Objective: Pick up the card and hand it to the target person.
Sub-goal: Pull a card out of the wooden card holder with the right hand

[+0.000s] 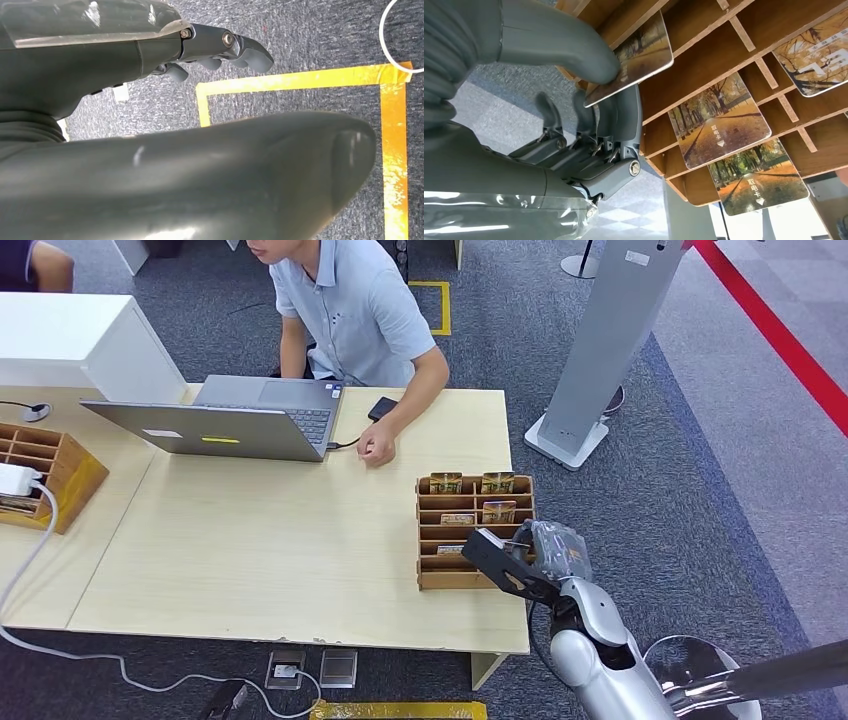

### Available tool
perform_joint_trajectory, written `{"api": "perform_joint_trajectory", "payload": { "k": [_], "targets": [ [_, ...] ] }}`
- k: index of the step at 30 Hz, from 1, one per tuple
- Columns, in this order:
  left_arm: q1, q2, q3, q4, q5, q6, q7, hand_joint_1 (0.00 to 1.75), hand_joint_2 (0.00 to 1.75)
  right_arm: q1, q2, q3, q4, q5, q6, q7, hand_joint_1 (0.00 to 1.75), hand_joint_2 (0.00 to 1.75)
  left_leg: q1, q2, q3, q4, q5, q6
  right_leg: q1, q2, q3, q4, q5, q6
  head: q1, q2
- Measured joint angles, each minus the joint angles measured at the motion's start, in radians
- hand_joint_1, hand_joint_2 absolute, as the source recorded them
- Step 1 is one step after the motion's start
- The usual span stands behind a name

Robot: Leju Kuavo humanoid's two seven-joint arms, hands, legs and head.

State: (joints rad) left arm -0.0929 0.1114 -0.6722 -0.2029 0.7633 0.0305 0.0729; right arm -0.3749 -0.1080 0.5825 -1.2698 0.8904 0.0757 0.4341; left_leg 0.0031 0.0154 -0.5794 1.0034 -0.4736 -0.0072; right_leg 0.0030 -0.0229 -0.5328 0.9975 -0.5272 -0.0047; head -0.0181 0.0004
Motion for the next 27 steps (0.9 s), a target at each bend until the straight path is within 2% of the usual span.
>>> {"api": "perform_joint_trajectory", "payload": {
  "k": [22,27],
  "targets": [
    [0.0,0.0,0.0,0.0,0.015,0.011,-0.003,0.0,0.0,0.006,-0.006,-0.001,0.005,0.009,-0.029,-0.01,1.75,1.75,0.0,0.0,0.0,0.0,0.0,0.0,0.0,0.0,0.0,0.0,0.0,0.0,0.0,0.0],
    [0.001,0.0,0.0,0.0,0.028,0.019,-0.004,0.0,0.0,0.009,-0.016,-0.007,-0.049,0.01,-0.029,-0.016,1.75,1.75,0.0,0.0,0.0,0.0,0.0,0.0,0.0,0.0,0.0,0.0,0.0,0.0,0.0,0.0]
  ]
}}
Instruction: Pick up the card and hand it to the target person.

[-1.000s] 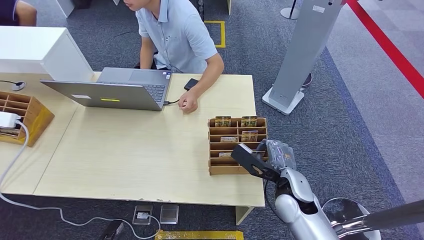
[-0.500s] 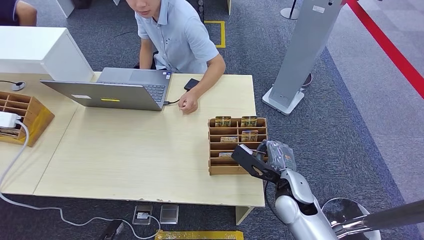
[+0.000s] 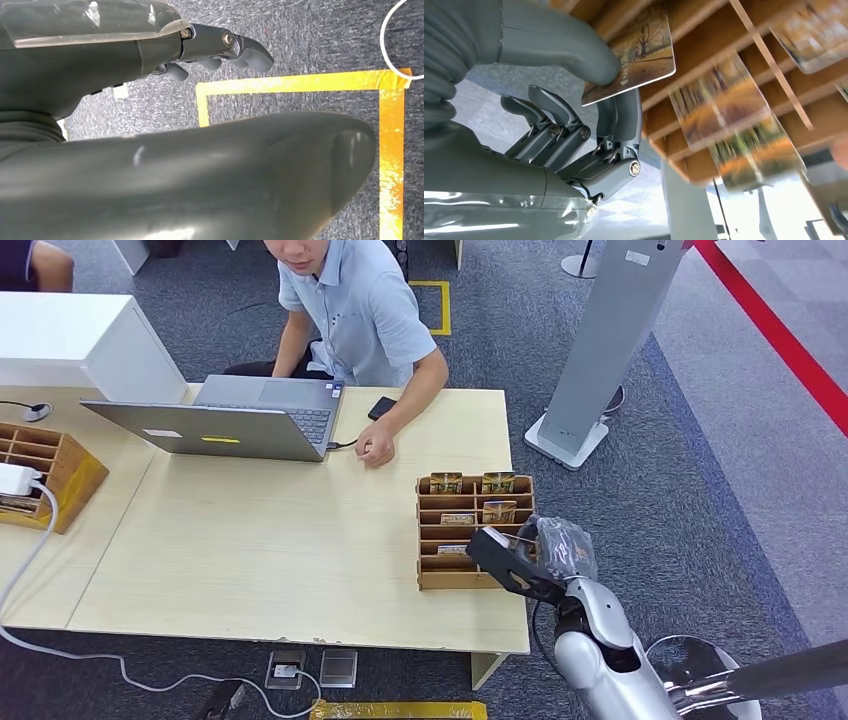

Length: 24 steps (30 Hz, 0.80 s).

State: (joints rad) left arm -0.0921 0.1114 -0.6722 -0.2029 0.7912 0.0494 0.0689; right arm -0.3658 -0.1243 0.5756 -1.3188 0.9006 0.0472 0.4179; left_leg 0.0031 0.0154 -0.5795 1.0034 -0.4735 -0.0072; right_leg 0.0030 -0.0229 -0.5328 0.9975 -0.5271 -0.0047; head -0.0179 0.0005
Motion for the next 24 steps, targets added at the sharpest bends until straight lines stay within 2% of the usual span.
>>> {"api": "perform_joint_trajectory", "payload": {
  "k": [8,15,19,24],
  "targets": [
    [0.0,0.0,0.0,0.0,0.008,0.004,-0.004,0.0,0.0,-0.011,-0.027,-0.022,-0.182,-0.016,0.025,0.007,1.75,1.75,0.0,0.0,0.0,0.0,0.0,0.0,0.0,0.0,0.0,0.0,0.0,0.0,0.0,0.0],
    [0.0,0.0,0.0,0.0,0.009,0.001,-0.007,0.0,0.0,-0.083,-0.034,-0.032,-0.263,-0.062,0.03,0.003,1.75,1.75,0.0,0.0,0.0,0.0,0.0,0.0,0.0,0.0,0.0,0.0,0.0,0.0,0.0,0.0],
    [-0.002,0.0,-0.001,0.0,-0.003,-0.006,-0.008,0.0,0.0,-0.172,-0.022,-0.028,-0.208,-0.107,0.002,-0.035,1.75,1.75,0.0,0.0,-0.001,0.0,0.0,0.0,0.0,0.0,0.0,0.0,0.0,0.0,0.0,0.0],
    [-0.005,-0.001,-0.016,0.0,-0.02,-0.015,-0.008,0.0,0.0,-0.328,0.031,-0.021,0.01,-0.138,-0.074,-0.12,1.75,1.75,0.0,-0.001,-0.002,0.0,0.001,0.0,0.0,0.0,0.0,0.001,0.001,0.0,0.0,0.0]
  ]
}}
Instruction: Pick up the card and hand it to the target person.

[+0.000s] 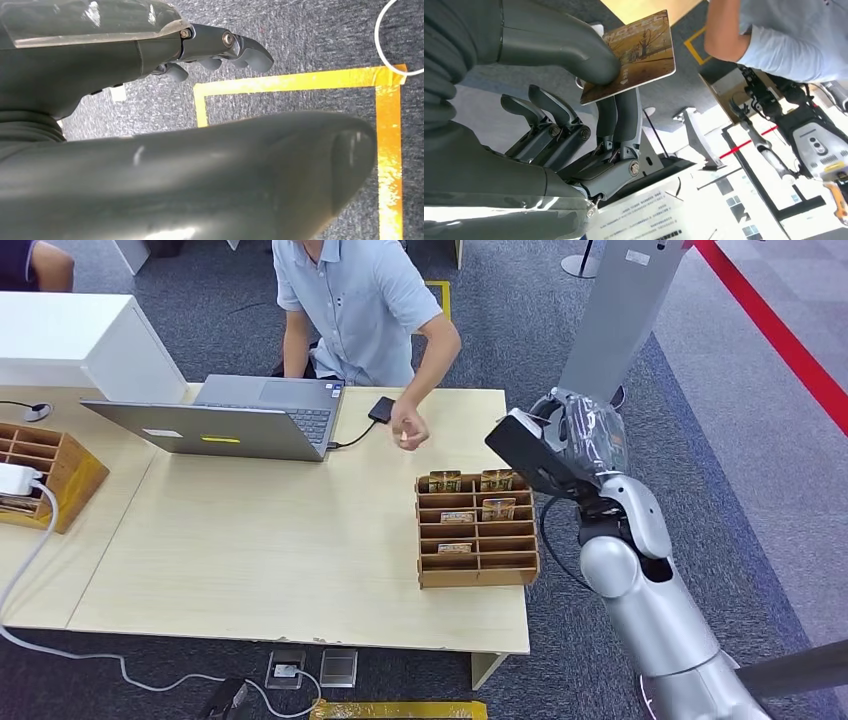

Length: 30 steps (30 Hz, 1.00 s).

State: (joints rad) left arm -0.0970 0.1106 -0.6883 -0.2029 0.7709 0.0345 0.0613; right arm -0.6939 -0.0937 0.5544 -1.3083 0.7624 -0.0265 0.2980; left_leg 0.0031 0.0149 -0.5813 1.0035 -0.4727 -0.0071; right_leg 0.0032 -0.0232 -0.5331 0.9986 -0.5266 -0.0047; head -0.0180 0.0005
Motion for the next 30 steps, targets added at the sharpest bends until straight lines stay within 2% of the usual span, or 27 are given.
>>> {"api": "perform_joint_trajectory", "payload": {
  "k": [4,10,20,24,30],
  "targets": [
    [-0.002,0.0,-0.01,0.0,-0.004,-0.002,0.003,0.0,0.0,-0.115,0.05,0.006,0.191,-0.008,-0.031,-0.044,1.75,1.75,0.0,-0.001,-0.001,0.0,0.0,0.0,0.0,-0.001,-0.001,0.0,0.0,0.0,0.0,0.0],
    [-0.003,-0.001,-0.026,0.0,-0.004,-0.002,0.008,0.0,0.0,-0.261,0.129,0.021,0.485,-0.004,-0.044,-0.056,1.75,1.75,0.0,-0.002,-0.004,0.0,0.001,0.0,0.0,-0.002,-0.004,0.0,0.0,0.0,-0.001,0.0],
    [-0.001,-0.006,-0.028,0.0,0.015,0.01,0.014,0.0,0.0,-0.333,0.225,0.047,0.736,0.043,-0.047,-0.066,1.75,1.75,0.0,-0.002,-0.004,0.0,0.001,0.0,0.0,-0.002,-0.004,0.0,0.0,0.0,0.0,0.0],
    [0.0,-0.009,-0.028,0.0,0.02,0.012,0.013,0.0,0.0,-0.335,0.255,0.063,0.8,0.049,-0.051,-0.072,0.0,1.75,0.0,-0.002,-0.004,0.0,0.001,0.0,0.0,-0.002,-0.004,0.0,0.0,0.0,0.0,0.0],
    [0.0,-0.009,-0.028,0.0,0.021,0.011,0.008,0.0,0.0,-0.335,0.274,0.07,0.842,0.051,-0.063,-0.087,0.0,1.75,0.0,-0.002,-0.004,0.0,0.001,0.0,0.0,-0.002,-0.005,0.0,0.0,0.0,0.0,0.0]
  ]
}}
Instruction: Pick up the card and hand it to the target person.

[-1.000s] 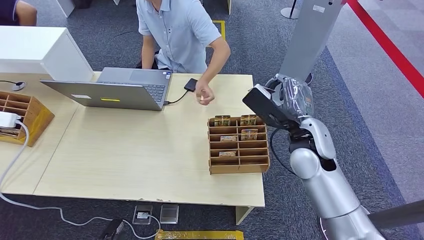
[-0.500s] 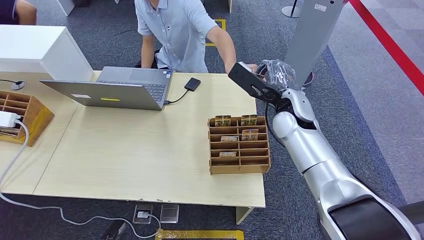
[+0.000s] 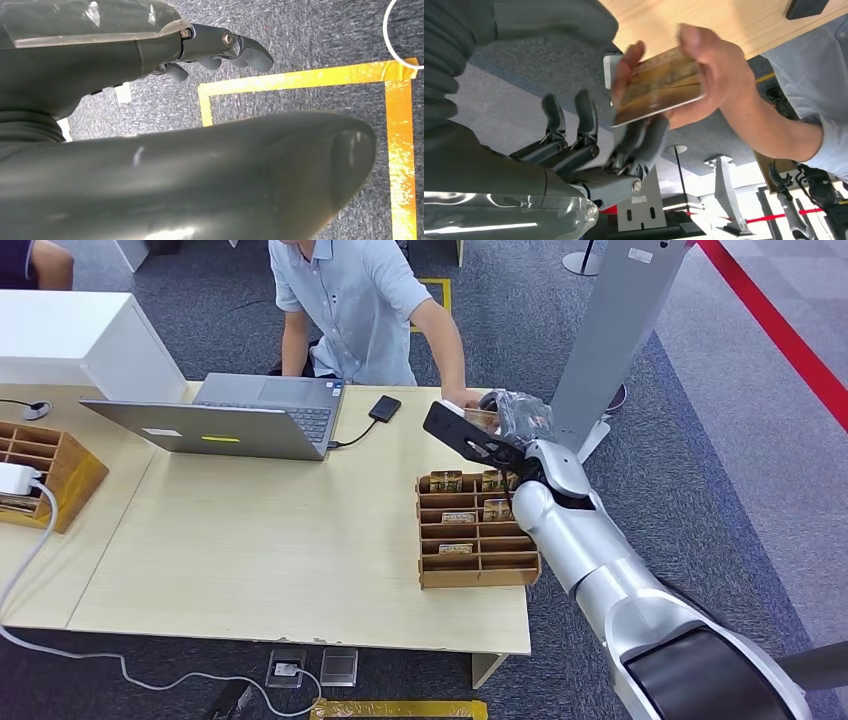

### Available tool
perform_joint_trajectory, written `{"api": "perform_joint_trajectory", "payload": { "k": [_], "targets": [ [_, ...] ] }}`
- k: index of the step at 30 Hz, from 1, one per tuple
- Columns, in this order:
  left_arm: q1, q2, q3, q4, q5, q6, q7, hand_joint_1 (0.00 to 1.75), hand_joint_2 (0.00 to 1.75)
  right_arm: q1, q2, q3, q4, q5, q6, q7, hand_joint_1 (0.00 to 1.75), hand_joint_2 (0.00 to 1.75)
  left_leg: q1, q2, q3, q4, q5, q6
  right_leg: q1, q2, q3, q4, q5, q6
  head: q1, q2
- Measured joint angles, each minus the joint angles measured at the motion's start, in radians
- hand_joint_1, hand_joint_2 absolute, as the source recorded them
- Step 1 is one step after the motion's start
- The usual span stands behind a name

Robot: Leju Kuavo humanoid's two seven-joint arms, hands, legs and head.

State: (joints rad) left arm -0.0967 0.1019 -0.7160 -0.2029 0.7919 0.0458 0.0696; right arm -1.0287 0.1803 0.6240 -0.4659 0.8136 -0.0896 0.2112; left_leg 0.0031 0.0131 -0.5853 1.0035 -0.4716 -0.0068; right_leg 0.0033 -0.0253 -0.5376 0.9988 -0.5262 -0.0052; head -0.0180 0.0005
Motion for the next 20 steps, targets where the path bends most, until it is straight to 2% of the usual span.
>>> {"api": "perform_joint_trajectory", "payload": {
  "k": [11,16,20],
  "targets": [
    [0.003,0.0,0.0,0.0,0.008,0.008,-0.004,0.0,0.0,-0.022,-0.002,0.001,0.037,-0.04,-0.099,-0.067,0.0,1.75,0.0,0.0,0.0,0.0,0.0,0.0,0.0,0.0,0.0,0.0,0.0,0.0,0.0,0.0],
    [0.005,0.0,0.0,0.0,0.032,0.018,-0.004,0.0,0.0,-0.046,-0.021,-0.011,0.016,-0.09,-0.155,-0.138,0.0,1.75,0.0,0.0,0.0,0.0,0.0,0.0,0.0,0.0,0.0,0.0,0.0,0.0,0.0,0.0],
    [0.006,0.0,0.001,0.0,0.055,0.023,-0.004,0.0,0.0,-0.032,-0.049,-0.03,-0.049,-0.142,-0.159,-0.165,0.0,1.75,0.0,0.0,0.001,0.001,0.0,0.0,0.0,0.0,0.0,0.0,0.0,0.0,0.0,0.0]
  ]
}}
